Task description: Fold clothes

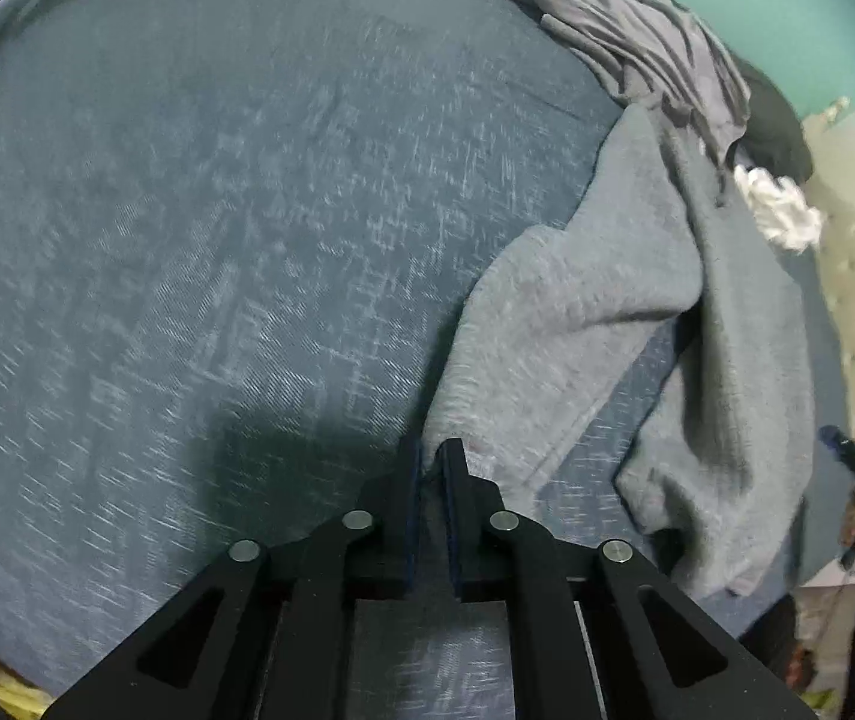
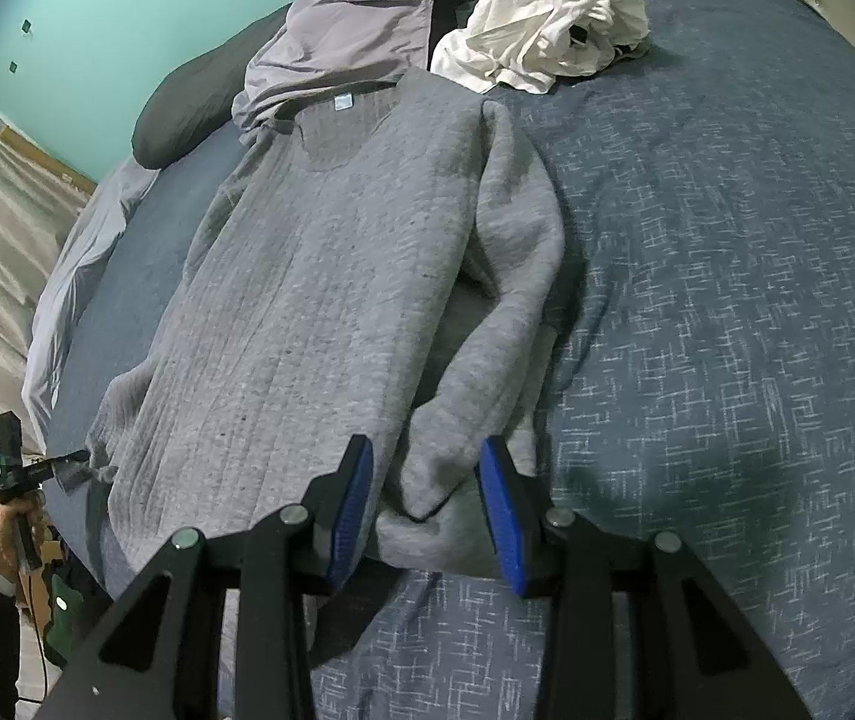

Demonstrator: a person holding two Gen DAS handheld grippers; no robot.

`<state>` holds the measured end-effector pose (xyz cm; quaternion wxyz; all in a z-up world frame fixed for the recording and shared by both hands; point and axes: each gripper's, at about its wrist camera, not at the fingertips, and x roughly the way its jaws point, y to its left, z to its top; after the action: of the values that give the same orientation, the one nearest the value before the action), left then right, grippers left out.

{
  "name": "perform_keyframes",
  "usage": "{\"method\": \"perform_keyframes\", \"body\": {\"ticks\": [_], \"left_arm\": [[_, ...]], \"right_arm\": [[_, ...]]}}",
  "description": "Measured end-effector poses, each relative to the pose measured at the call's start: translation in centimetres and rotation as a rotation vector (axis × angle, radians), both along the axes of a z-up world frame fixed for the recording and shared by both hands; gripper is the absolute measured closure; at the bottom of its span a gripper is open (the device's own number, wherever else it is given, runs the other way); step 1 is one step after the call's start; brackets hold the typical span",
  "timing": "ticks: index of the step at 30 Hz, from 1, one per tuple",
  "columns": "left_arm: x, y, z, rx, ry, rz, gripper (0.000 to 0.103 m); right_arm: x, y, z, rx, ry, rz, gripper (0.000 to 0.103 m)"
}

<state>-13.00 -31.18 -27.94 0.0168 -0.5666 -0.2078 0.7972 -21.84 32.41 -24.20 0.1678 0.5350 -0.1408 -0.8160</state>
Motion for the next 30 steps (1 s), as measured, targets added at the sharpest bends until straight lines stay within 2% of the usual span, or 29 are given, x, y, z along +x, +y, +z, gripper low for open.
{"method": "perform_keyframes", "body": {"ticks": [1,6,14,15,16,17,22,30], "left_arm": [[0.2,-0.2,-0.4,0.023,-0.003,0.003,0.084],[0.5,0.2,-1.2,0.046,-0.001,-0.015,0.074],[0.3,0.8,-2.0,0.012,0.010,-0.064,0.074],[0.3,0.8,-2.0,0.004,0.010,-0.070,0.078],[0.3,0.7,-2.0,-0.003,0.009,-0.075,0.090],[0.3,0.8,-1.9,-0.014,0.013,-0.081,0.094],[0.3,0.5,-0.5,-0.053,0.033,-0.097,0.095],[-1.2,-3.5,3.8,-0.129,0.075,-0.050,0.096]], "right_arm": [[0.0,-0.1,0.0,0.001,0.000,0.003,0.065],[0.2,-0.2,0.3,0.007,0.005,0.006,0.065],[0.3,-0.1,0.2,0.015,0.003,0.002,0.065],[0.3,-0.1,0.2,0.016,0.002,0.001,0.065],[0.3,-0.1,0.2,0.016,0.000,0.000,0.065],[0.3,0.0,0.2,0.016,-0.001,0.000,0.065],[0.2,-0.2,0.2,0.016,0.000,0.007,0.065],[0.1,-0.1,0.4,0.023,0.002,0.006,0.065]]}}
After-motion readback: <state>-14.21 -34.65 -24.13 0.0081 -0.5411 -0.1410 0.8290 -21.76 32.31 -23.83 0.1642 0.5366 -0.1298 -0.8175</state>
